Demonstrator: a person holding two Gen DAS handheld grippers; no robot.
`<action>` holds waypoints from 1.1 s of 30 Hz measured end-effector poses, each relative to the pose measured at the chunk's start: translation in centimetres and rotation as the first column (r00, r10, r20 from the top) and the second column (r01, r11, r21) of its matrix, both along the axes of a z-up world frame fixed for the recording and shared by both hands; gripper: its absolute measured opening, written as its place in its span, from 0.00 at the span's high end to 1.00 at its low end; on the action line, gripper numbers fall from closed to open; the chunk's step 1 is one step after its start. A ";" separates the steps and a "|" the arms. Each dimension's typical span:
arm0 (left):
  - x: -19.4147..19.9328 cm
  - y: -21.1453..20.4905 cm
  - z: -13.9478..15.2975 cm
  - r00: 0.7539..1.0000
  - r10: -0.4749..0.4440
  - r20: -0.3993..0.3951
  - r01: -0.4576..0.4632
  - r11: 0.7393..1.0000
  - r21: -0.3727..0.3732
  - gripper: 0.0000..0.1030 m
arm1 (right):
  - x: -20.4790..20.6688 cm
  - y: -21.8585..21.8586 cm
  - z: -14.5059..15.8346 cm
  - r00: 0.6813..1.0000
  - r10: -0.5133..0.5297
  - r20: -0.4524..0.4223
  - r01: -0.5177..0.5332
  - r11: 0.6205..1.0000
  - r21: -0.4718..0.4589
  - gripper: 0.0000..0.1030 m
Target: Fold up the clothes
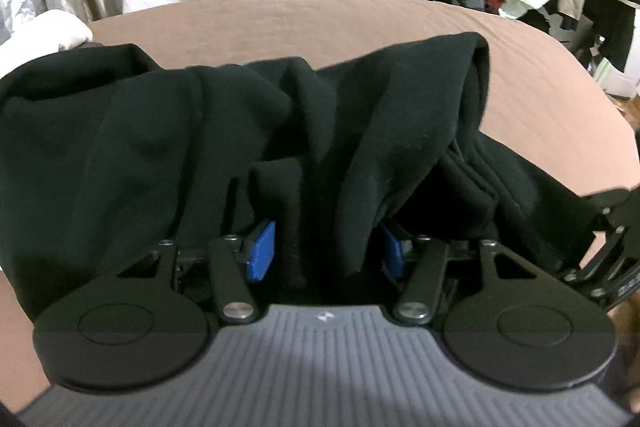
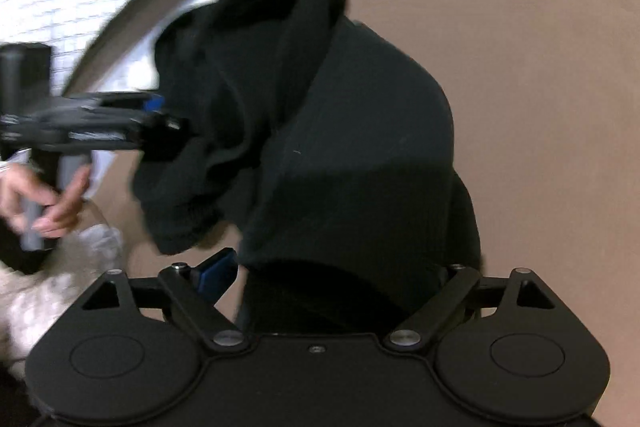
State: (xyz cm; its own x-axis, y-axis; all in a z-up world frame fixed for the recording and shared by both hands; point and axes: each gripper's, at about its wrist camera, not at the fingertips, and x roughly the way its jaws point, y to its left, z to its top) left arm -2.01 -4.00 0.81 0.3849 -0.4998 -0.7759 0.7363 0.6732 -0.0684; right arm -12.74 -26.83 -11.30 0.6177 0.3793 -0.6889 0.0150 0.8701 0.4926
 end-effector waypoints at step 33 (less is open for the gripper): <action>0.5 3.7 3.8 0.859 0.433 0.273 -0.428 0.900 -0.080 0.91 | -16.1 -28.0 5.8 0.499 -0.852 0.158 0.851 0.446 -0.279 0.22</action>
State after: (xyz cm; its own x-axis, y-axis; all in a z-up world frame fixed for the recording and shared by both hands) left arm -1.49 -0.32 4.61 0.7618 -0.2463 -0.5991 0.3640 0.9278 0.0814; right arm -28.85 -54.79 -5.54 0.5158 -0.5458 -0.6603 0.8298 0.5100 0.2267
